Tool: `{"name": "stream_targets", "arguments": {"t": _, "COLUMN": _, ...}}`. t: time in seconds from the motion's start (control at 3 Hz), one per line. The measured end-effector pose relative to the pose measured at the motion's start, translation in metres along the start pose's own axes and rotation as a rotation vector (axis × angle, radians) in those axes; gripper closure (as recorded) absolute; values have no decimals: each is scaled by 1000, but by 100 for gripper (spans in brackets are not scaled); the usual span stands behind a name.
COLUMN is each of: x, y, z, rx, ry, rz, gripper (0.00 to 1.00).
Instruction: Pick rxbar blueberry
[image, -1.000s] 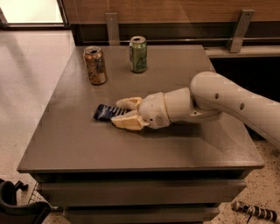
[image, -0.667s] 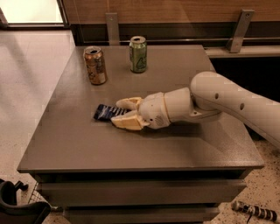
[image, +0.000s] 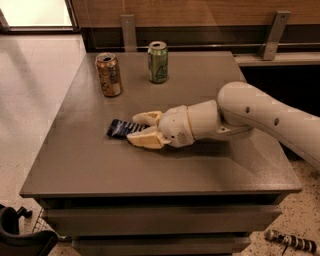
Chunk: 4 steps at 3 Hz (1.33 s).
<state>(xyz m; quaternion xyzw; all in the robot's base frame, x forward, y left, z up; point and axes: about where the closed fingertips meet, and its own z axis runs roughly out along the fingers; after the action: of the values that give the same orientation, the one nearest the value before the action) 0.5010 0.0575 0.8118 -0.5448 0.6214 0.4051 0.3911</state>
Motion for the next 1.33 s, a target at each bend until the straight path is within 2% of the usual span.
{"name": "stream_targets", "arguments": {"t": 1.33, "x": 0, "y": 0, "z": 0, "rx": 0, "ry": 0, "rz": -1, "gripper": 100}}
